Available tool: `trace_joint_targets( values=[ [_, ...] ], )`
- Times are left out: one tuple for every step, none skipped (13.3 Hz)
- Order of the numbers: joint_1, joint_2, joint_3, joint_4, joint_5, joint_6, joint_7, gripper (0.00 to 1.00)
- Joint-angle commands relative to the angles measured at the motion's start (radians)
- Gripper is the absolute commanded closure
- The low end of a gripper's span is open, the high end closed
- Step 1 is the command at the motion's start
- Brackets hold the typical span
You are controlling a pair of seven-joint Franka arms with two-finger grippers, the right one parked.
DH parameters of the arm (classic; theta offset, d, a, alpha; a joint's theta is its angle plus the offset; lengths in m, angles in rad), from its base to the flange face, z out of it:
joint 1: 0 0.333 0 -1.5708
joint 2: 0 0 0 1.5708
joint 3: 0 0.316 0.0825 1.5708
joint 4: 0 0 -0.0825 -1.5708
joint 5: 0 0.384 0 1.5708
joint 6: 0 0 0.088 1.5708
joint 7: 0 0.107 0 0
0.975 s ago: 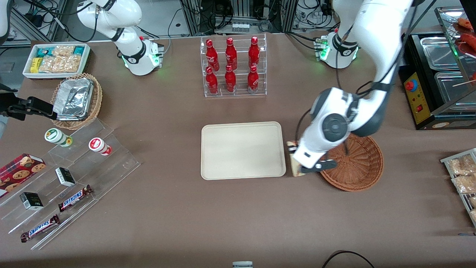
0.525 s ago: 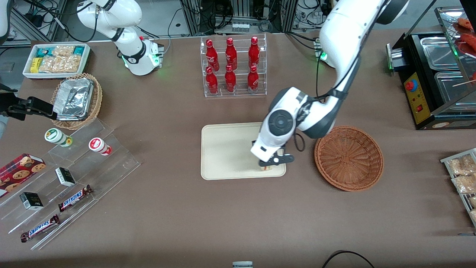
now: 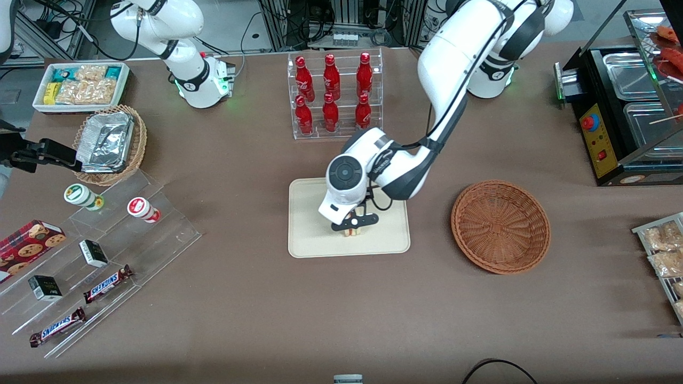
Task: Place sandwich from basket to tray
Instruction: 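Lift the sandwich and carry it over the cream tray, then lower the sandwich onto the tray and open the left gripper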
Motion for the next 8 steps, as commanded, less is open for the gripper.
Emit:
trace_joint_targets(
  values=[
    [-0.029, 0.034, 0.016, 0.073, 0.016, -0.04, -0.067, 1.0],
    [-0.031, 0.04, 0.016, 0.075, 0.018, -0.034, -0.093, 1.0],
    [-0.031, 0.049, 0.017, 0.076, 0.019, -0.029, -0.109, 1.0],
    [-0.031, 0.052, 0.017, 0.075, 0.021, -0.018, -0.114, 1.0],
    [-0.031, 0.052, 0.017, 0.075, 0.038, -0.014, -0.119, 1.0],
    [-0.031, 0.052, 0.017, 0.075, 0.042, -0.012, -0.131, 1.0],
    [-0.031, 0.052, 0.017, 0.073, 0.042, -0.008, -0.136, 0.67],
    [-0.031, 0.051, 0.017, 0.071, 0.046, -0.006, -0.136, 0.02]
  ],
)
